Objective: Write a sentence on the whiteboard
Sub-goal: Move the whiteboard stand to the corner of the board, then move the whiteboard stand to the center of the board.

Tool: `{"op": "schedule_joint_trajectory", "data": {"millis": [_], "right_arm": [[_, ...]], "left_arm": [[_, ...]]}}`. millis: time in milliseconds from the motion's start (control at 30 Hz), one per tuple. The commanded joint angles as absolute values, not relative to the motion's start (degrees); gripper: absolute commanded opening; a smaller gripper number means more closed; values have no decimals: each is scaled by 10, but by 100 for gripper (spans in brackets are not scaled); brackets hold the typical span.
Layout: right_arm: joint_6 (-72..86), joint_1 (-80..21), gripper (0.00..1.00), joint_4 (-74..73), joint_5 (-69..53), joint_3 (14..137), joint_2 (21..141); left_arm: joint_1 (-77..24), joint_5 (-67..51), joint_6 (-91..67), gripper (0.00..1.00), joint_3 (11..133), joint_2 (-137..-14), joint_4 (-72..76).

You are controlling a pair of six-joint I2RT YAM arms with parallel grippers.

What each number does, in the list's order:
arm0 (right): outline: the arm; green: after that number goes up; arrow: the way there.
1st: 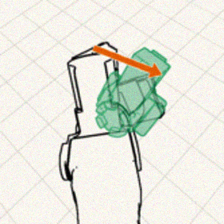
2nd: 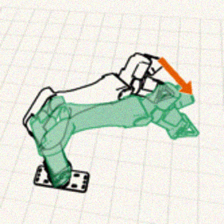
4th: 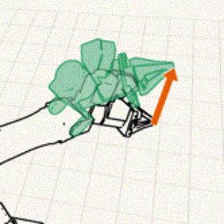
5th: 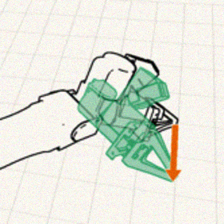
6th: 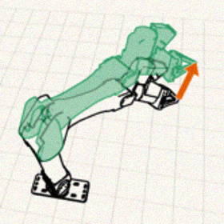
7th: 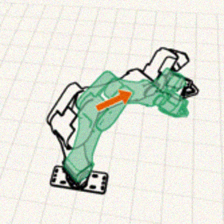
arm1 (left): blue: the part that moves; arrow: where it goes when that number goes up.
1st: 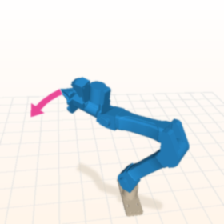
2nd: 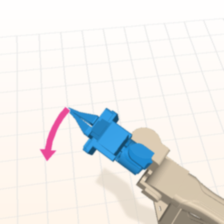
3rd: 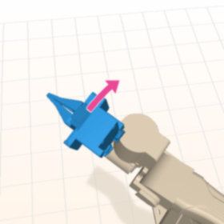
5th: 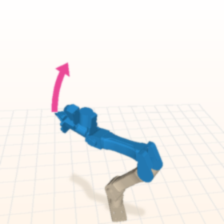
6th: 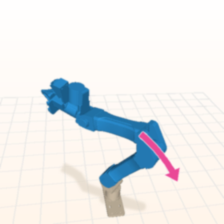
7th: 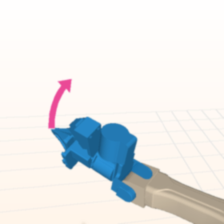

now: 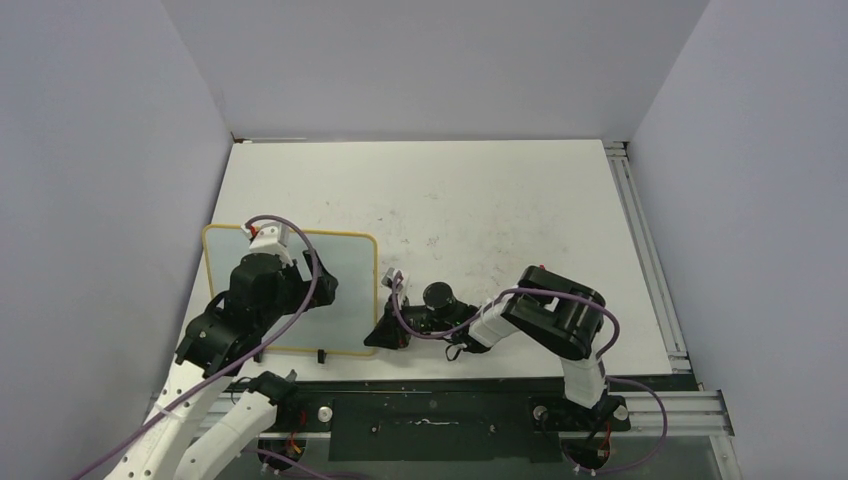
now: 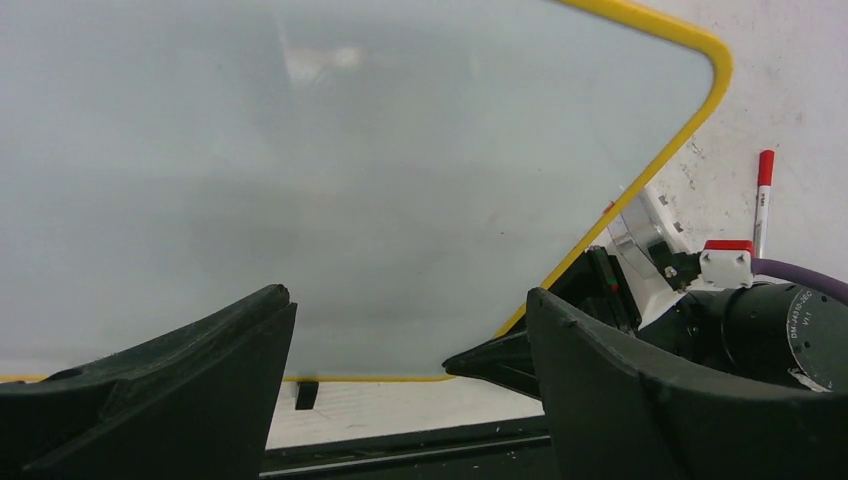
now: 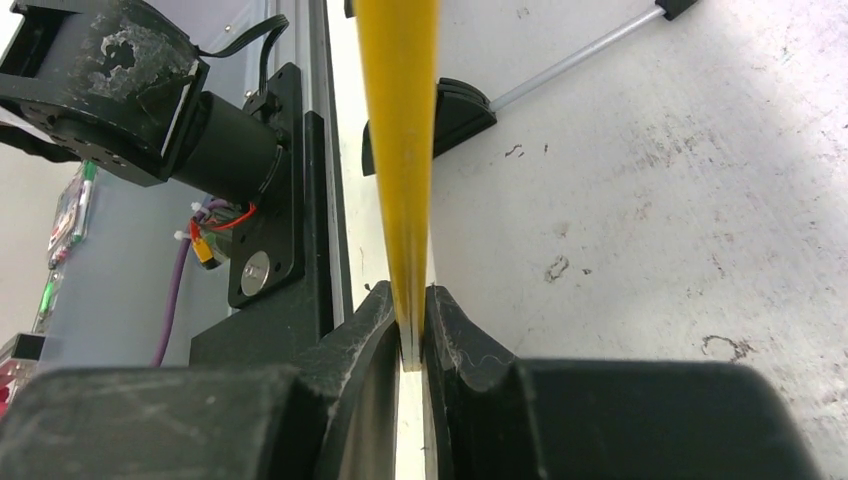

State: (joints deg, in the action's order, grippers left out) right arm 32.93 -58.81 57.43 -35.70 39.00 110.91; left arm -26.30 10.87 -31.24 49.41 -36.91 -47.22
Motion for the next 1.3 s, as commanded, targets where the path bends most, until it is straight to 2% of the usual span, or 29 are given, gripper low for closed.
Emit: {"op": "schedule_joint_trajectory", "data": {"millis": [0,300,600,800,900,1133,1267], "right_arm": [[342,-601,15,604,-314,395,1122],[317,-584,55,543,-263,358,1024],[309,-563,78,493,-227,313,927],[280,-539,86,419,-195,287,821],[273,-530,88,411,-196,275,792],[275,-514,90,408,-198,240,719],[277,-502,91,402,-196,225,679]], "left_arm": [[-268,118,-368,83,493,-362,-515],[-281,110,-399,74,485,-381,-604],[-374,128,-505,72,445,-425,-623],[-475,212,-605,71,425,-460,-651],[-480,212,-636,70,413,-463,-664],[-480,188,-695,58,349,-424,-642],[-480,203,-713,57,347,-416,-652]]}}
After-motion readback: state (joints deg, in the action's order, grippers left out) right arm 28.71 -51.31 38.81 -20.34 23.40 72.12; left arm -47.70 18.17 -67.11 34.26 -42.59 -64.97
